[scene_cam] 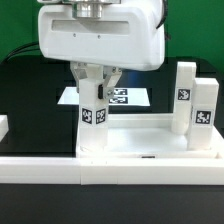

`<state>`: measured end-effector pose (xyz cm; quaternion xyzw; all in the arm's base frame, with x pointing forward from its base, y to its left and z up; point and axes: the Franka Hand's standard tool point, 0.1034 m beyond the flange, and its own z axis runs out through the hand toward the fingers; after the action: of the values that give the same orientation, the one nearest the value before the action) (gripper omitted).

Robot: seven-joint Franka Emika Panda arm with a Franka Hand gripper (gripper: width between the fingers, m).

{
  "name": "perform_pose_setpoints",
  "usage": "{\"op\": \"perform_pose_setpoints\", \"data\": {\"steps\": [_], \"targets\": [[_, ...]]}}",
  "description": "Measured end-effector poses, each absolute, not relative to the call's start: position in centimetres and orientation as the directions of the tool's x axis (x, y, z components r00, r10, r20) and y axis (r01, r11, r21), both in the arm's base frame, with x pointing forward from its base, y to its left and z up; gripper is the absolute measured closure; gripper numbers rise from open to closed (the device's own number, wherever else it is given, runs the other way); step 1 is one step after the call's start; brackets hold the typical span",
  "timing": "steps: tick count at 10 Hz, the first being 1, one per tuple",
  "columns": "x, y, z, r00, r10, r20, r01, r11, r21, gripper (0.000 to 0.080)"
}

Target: Assemble desk

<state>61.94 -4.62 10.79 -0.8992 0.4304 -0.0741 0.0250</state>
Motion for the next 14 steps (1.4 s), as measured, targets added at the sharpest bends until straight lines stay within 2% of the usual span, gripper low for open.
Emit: {"op": "perform_pose_setpoints", "data": {"steps": [1,3,5,6,8,9,10,11,12,14], "targets": [[61.7,-5.2,10.8,0.474,-0.877,0.076,-0.866,-0.48,-0.139,0.0506],[61.6,-5.2,10.8,0.251,-0.967,0.04,-0.956,-0.254,-0.15,0.0506],[61.8,-5.3,10.8,0.103,-0.995,0.018,-0.983,-0.104,-0.153,0.0506],[61.8,-5.3,10.8,0.08,-0.997,0.015,-0.985,-0.081,-0.154,0.0506],[61.7,-5.2,10.7,0.143,-0.989,0.026,-0.978,-0.145,-0.151,0.0501],[61.8,-4.9,10.6,0.186,-0.982,0.034,-0.971,-0.189,-0.148,0.0286],[62.0,-4.4,10.7,0.238,-0.97,0.042,-0.959,-0.241,-0.148,0.0286],[62.0,-4.2,10.7,0.374,-0.925,0.061,-0.914,-0.379,-0.142,0.0179],[62.1,-4.1,10.7,0.48,-0.874,0.076,-0.864,-0.486,-0.135,0.0159],[62.1,-4.1,10.7,0.592,-0.8,0.095,-0.79,-0.6,-0.125,0.0151]]}}
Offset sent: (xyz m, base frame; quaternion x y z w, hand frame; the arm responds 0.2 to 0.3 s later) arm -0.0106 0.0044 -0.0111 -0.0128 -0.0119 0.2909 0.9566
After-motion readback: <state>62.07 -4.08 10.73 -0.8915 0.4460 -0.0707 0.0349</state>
